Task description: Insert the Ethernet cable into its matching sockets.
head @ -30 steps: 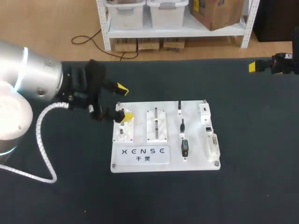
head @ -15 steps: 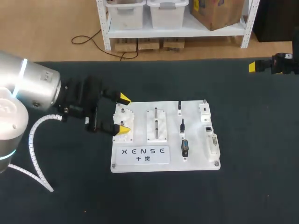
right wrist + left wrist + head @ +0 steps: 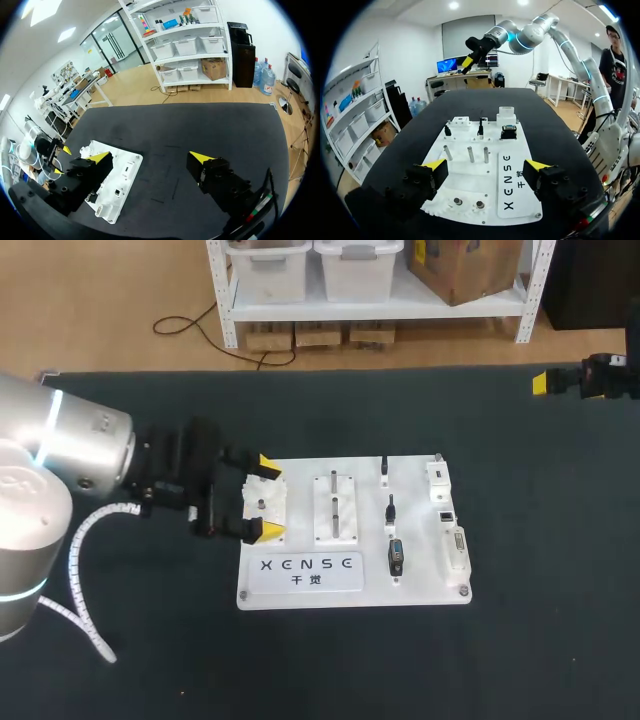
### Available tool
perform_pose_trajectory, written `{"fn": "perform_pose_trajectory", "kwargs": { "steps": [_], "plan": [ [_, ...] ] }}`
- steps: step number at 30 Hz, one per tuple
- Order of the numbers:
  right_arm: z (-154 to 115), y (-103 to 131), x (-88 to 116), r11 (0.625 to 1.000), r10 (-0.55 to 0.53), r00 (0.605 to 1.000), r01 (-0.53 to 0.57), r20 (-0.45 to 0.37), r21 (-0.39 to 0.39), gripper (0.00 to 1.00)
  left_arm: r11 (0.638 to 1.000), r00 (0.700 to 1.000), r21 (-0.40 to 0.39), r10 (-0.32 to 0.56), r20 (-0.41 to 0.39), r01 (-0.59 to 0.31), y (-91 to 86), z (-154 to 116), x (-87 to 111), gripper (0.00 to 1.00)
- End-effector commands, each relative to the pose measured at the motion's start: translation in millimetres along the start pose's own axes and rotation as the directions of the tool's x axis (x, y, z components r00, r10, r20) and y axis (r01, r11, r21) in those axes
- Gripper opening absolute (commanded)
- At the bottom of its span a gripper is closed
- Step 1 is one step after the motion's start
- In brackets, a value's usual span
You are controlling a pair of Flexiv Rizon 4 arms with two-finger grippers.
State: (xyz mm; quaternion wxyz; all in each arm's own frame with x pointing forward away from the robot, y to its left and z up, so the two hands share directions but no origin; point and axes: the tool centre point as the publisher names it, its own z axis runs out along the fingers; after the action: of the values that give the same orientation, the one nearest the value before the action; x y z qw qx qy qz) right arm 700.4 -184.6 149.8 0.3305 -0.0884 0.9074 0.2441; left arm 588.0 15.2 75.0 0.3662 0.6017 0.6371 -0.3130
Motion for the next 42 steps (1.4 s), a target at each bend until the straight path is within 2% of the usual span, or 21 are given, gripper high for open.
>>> {"fn": "perform_pose_trajectory", "kwargs": {
  "steps": [1,4,5,7,10,11,15,18,22,30,38,42],
  "plan": [
    [0,-1,0,1.000,-0.001,1.000,0.001,-0.001,-0.003,1.00,1.000,1.000,-0.002,0.000,0.000,0.000,0.1,1,0.4,1.00],
    [1,4,-2,1.000,-0.024,1.000,0.024,-0.003,-0.003,1.00,1.000,1.000,-0.002,0.000,0.000,0.000,0.1,1,0.4,1.00],
    [2,10,-5,1.000,-0.014,0.999,0.014,-0.034,0.014,1.00,1.000,1.000,-0.002,0.000,0.000,0.000,0.1,1,0.4,1.00],
    [7,23,-8,0.999,-0.035,0.998,0.036,-0.056,0.009,1.00,1.000,1.000,-0.002,0.000,0.000,0.000,0.1,1,0.4,1.00],
    [14,54,-9,0.997,-0.074,0.992,0.077,-0.102,0.019,1.00,1.000,1.000,-0.002,0.000,0.000,0.000,0.1,1,0.4,1.00],
    [17,63,-8,0.995,-0.083,0.989,0.089,-0.125,0.040,1.00,1.000,1.000,-0.002,0.000,0.000,0.000,0.1,1,0.4,1.00],
    [32,102,8,0.988,-0.097,0.970,0.120,-0.223,0.093,1.00,1.000,1.000,-0.002,0.000,0.000,0.000,0.1,1,0.4,1.00],
    [42,119,27,0.978,-0.019,0.955,0.079,-0.296,0.193,1.00,1.000,1.000,-0.002,0.000,0.000,0.000,0.1,1,0.4,1.00],
    [56,132,50,0.951,0.036,0.939,0.072,-0.341,0.300,1.00,1.000,1.000,-0.002,0.000,0.000,0.000,0.1,1,0.4,1.00],
    [84,152,81,0.912,0.060,0.902,0.125,-0.428,0.390,1.00,1.000,1.000,-0.002,0.000,0.000,0.000,0.1,1,0.4,1.00],
    [109,164,113,0.907,0.103,0.864,0.123,-0.493,0.404,1.00,1.000,1.000,-0.002,0.000,0.000,0.000,0.1,1,0.4,1.00],
    [117,166,122,0.910,0.088,0.856,0.139,-0.510,0.391,1.00,1.000,1.000,-0.002,0.000,0.000,0.000,0.1,1,0.4,1.00]
  ]
}}
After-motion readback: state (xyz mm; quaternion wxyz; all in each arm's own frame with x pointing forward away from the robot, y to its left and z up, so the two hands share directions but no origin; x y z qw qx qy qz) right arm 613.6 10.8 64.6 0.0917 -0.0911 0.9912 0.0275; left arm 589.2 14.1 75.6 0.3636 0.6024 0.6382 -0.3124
